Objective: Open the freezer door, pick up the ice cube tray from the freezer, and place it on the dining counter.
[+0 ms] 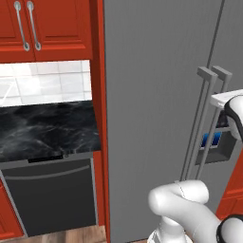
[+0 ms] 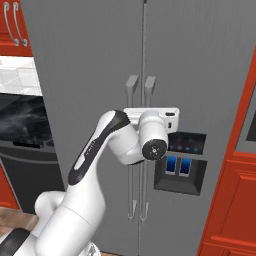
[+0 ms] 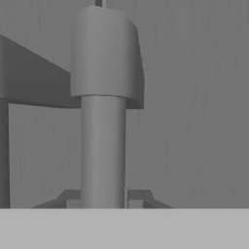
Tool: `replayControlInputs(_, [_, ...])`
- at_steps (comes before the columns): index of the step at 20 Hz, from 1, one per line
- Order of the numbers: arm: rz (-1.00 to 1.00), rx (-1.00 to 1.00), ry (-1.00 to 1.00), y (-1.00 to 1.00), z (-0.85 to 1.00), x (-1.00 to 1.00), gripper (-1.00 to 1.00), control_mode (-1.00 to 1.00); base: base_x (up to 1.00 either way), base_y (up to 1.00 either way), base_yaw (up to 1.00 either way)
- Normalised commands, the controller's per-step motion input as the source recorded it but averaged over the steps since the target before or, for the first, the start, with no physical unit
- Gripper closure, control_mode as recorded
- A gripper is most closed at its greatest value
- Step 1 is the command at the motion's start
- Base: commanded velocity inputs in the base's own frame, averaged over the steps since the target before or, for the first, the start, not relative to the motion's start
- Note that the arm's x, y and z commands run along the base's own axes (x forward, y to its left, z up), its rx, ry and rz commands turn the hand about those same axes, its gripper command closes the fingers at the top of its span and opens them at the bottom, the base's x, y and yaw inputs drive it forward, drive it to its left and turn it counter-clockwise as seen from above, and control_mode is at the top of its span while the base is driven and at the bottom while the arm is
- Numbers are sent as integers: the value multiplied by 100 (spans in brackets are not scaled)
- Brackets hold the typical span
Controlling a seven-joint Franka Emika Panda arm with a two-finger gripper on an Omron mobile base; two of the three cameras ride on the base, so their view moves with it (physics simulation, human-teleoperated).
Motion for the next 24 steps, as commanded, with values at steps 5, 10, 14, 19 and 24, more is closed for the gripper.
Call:
replayControlInputs(5, [0,0,0,-5,0,-2,100,-100,0,0,0])
replayControlInputs(10, [0,0,0,-31,1,-15,100,-100,0,0,0])
replayControlInputs(14, [0,0,0,-48,4,-23,100,-100,0,0,0])
replayControlInputs(19, [0,0,0,-59,6,-31,100,-100,0,0,0])
replayControlInputs(24, [-1,0,0,-68,6,-38,100,-100,0,0,0])
